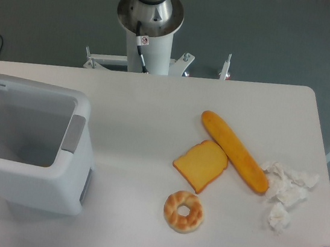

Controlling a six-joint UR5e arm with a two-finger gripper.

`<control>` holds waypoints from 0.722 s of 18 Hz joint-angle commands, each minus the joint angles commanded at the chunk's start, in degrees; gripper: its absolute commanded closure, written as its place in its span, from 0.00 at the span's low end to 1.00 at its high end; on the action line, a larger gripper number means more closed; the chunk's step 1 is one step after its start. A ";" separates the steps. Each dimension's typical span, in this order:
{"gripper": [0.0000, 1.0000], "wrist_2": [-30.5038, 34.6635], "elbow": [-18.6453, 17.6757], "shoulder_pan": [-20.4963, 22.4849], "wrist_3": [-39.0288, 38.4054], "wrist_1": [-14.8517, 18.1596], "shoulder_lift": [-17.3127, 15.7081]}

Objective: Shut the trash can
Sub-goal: 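Push the raised lid down toward the trash can opening with the gripper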

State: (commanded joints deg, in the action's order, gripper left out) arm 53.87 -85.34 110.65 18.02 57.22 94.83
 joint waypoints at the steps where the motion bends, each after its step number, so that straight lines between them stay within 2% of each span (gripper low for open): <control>1: 0.00 0.88 -0.44 0.26 0.00 0.00 0.00; 2: 0.00 1.93 -0.88 0.61 0.09 0.00 -0.09; 4: 0.00 2.56 -1.50 3.95 -0.26 0.09 -0.53; 13: 0.00 4.67 -1.85 7.91 1.49 0.09 -0.18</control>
State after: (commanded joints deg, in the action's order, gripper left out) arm 58.54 -87.19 118.56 19.51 57.30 94.66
